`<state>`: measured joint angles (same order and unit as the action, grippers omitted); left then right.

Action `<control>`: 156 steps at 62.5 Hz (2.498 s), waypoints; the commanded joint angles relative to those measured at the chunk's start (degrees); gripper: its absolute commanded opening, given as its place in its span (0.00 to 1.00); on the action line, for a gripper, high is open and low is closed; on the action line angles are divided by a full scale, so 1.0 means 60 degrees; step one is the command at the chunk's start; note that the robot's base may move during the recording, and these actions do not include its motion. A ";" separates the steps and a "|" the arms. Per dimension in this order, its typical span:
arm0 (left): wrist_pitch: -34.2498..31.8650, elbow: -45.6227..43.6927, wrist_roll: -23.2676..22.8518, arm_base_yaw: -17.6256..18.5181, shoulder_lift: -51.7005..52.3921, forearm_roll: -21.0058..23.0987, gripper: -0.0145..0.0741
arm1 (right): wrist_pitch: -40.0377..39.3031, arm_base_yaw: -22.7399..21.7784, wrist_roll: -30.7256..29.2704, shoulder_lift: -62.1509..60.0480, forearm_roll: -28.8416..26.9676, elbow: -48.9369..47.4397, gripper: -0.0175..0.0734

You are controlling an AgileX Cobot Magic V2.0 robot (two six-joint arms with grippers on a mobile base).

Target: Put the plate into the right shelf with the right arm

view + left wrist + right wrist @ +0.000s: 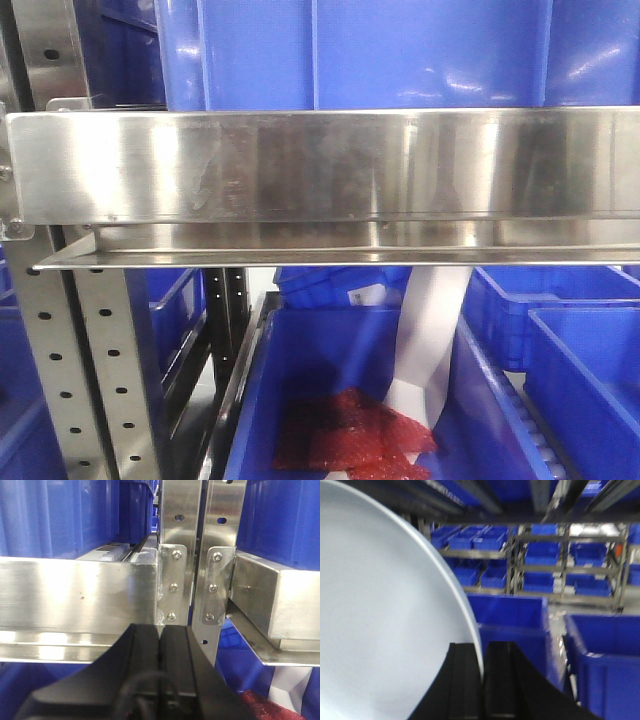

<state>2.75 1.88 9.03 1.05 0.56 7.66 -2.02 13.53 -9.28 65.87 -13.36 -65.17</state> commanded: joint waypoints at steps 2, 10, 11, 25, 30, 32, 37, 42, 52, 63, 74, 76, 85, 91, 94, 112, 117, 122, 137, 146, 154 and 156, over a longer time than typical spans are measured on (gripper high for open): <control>-0.0861 0.0098 -0.0067 0.0019 0.0098 0.0078 0.02 | -0.1079 0.0224 0.0030 0.0544 -0.0046 -0.0438 0.25; -0.0861 0.0098 -0.0067 0.0019 0.0098 0.0078 0.02 | -0.1088 0.0417 0.0030 0.1088 -0.0046 -0.0438 0.26; -0.0861 0.0098 -0.0067 0.0019 0.0098 0.0078 0.02 | -0.1088 0.0437 0.0030 0.1134 -0.0046 -0.0438 0.26; -0.0861 0.0098 -0.0067 0.0019 0.0098 0.0078 0.02 | -0.0869 0.0649 0.0030 0.1305 -0.0046 -0.0438 0.54; -0.0861 0.0098 -0.0067 0.0019 0.0098 0.0078 0.02 | -0.0801 0.0649 0.0030 0.1305 -0.0054 -0.0438 0.71; -0.0861 0.0098 -0.0067 0.0019 0.0098 0.0078 0.02 | -0.0801 0.0649 0.0030 0.1305 -0.0054 -0.0438 0.74; -0.0861 0.0098 -0.0067 0.0019 0.0098 0.0078 0.02 | -0.0996 0.0649 0.0030 0.1283 -0.0054 -0.0438 0.74; -0.0861 0.0098 -0.0067 0.0019 0.0098 0.0078 0.02 | -0.1432 0.0649 0.0030 0.1243 -0.0054 -0.0438 0.69; -0.0861 0.0098 -0.0067 0.0019 0.0098 0.0078 0.02 | -0.2180 0.0305 0.0030 0.0988 -0.0054 -0.0438 0.47; -0.0861 0.0098 -0.0067 0.0019 0.0098 0.0078 0.02 | -0.1814 -0.0618 0.0058 0.0584 -0.0164 -0.0390 0.25; -0.0861 0.0098 -0.0067 0.0019 0.0098 0.0078 0.02 | -0.1509 -0.1421 0.0058 -0.0122 -0.0415 0.0086 0.25; -0.0861 0.0098 -0.0067 0.0019 0.0098 0.0078 0.02 | -0.1257 -0.1537 0.0058 -0.0304 -0.0415 0.0244 0.25; -0.0861 0.0098 -0.0067 0.0019 0.0098 0.0078 0.02 | -0.0346 -0.1801 0.0058 -0.1121 -0.0415 0.1224 0.25; -0.0861 0.0098 -0.0067 0.0019 0.0098 0.0078 0.02 | -0.0613 -0.1801 0.0058 -0.1938 -0.0415 0.2269 0.25; -0.0861 0.0098 -0.0067 0.0019 0.0098 0.0078 0.02 | -0.1014 -0.1801 0.0058 -0.2421 -0.0415 0.2979 0.25; -0.0861 0.0098 -0.0067 0.0019 0.0098 0.0078 0.02 | -0.2017 -0.1801 0.0058 -0.5715 -0.0415 0.6964 0.25; -0.0861 0.0098 -0.0067 0.0019 0.0098 0.0078 0.02 | -0.1633 -0.1801 0.0058 -0.6801 -0.0415 0.7710 0.25; -0.0861 0.0098 -0.0067 0.0019 0.0098 0.0078 0.02 | -0.1371 -0.1801 0.0058 -0.7638 -0.0415 0.8293 0.25; -0.0861 0.0098 -0.0067 0.0019 0.0098 0.0078 0.02 | -0.1286 -0.1801 0.0058 -0.9369 -0.0415 0.9170 0.25; -0.0861 0.0098 -0.0067 0.0019 0.0098 0.0078 0.02 | -0.1261 -0.1801 0.0058 -0.9390 -0.0415 0.9211 0.25; -0.0861 0.0098 -0.0067 0.0019 0.0098 0.0078 0.02 | -0.1261 -0.1801 0.0058 -0.9390 -0.0415 0.9211 0.25; -0.0861 0.0098 -0.0067 0.0019 0.0098 0.0078 0.02 | -0.1261 -0.1801 0.0058 -0.9390 -0.0415 0.9211 0.25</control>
<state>2.75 1.88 9.03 1.05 0.56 7.66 -4.82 3.15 -8.94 9.13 -15.99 -8.18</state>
